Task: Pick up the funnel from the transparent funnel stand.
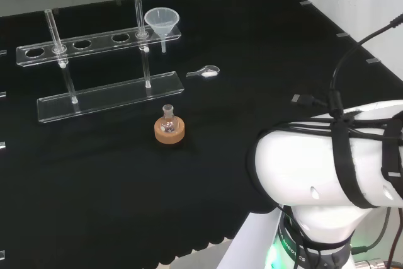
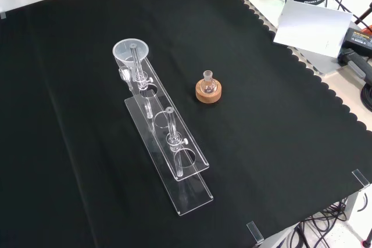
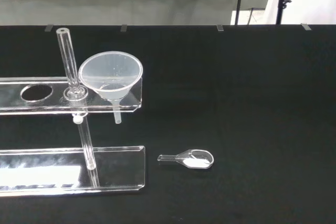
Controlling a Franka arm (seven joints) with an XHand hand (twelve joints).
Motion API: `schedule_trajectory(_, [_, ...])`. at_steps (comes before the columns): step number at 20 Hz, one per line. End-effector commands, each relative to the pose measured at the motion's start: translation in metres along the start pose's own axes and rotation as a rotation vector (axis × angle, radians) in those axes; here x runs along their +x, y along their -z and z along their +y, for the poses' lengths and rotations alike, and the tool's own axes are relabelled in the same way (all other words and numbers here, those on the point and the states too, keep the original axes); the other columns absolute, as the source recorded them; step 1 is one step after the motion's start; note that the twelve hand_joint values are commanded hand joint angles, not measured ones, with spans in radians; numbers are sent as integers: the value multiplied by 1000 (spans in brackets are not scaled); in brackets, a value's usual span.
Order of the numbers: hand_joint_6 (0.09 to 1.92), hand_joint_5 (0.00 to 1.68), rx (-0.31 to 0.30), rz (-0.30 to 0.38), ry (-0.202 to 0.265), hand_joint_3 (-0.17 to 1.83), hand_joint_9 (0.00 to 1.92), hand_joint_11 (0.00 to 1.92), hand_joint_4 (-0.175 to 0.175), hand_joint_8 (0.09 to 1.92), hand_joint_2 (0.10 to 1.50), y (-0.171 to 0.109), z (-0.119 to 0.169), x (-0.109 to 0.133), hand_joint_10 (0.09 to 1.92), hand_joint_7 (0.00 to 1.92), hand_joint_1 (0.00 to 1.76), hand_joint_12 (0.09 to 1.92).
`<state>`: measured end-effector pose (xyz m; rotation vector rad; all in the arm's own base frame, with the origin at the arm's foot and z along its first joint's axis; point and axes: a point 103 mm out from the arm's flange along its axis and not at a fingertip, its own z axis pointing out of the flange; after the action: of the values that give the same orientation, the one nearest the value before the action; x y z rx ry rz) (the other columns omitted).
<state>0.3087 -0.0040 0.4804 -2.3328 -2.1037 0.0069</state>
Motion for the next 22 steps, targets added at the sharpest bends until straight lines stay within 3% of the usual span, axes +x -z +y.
schedule_trajectory(1, [87,208,11,3,-25,421,371,22,14,364,1144,-6,10,-1,87,0,0,1360])
schedule_trajectory(10, [87,215,46,-24,-11,415,375,19,11,364,1145,-26,58,4,87,0,0,1362])
schedule_trajectory(16, [87,212,83,-22,32,408,380,21,9,368,1144,-43,104,9,87,0,0,1365])
schedule_trajectory(22, [87,190,128,-62,77,372,378,10,0,370,1128,-59,138,30,87,0,0,1381])
